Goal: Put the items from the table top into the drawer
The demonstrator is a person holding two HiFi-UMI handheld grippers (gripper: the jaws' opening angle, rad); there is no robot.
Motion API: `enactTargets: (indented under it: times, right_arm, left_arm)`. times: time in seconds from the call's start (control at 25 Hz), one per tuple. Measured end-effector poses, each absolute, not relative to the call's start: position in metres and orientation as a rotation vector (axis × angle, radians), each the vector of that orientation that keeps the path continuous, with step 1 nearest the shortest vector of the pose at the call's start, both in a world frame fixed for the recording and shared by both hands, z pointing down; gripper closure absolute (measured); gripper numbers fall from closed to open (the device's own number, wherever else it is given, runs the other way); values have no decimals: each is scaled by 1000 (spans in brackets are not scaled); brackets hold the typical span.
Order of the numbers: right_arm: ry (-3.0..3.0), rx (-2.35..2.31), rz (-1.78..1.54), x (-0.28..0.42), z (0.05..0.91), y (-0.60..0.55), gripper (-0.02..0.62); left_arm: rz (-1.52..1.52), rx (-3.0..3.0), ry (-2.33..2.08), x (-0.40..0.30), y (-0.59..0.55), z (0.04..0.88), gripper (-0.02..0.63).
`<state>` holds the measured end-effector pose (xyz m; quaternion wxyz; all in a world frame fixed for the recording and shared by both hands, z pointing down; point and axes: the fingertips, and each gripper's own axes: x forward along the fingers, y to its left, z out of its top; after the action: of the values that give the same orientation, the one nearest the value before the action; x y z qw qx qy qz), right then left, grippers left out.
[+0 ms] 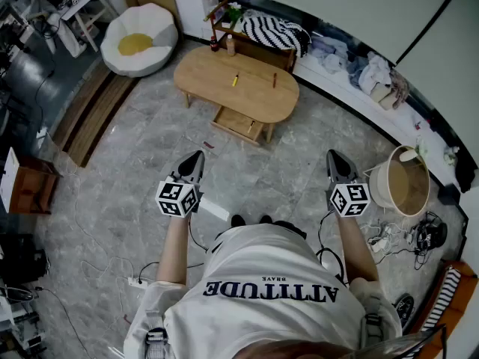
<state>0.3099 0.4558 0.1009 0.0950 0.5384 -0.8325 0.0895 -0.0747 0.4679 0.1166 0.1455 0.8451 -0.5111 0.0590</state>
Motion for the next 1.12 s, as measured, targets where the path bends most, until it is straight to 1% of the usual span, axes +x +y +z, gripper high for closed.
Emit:
enactTargets:
  times: [0.72, 1.12]
  right_arm:
    - [-2466, 1593, 291, 288, 101, 464, 577]
    - [-2448, 1571, 284, 254, 110, 478, 575]
  left_arm:
    - [160, 2447, -1447, -90, 472, 119, 584]
    - [138, 2461, -1410, -115, 478, 125, 584]
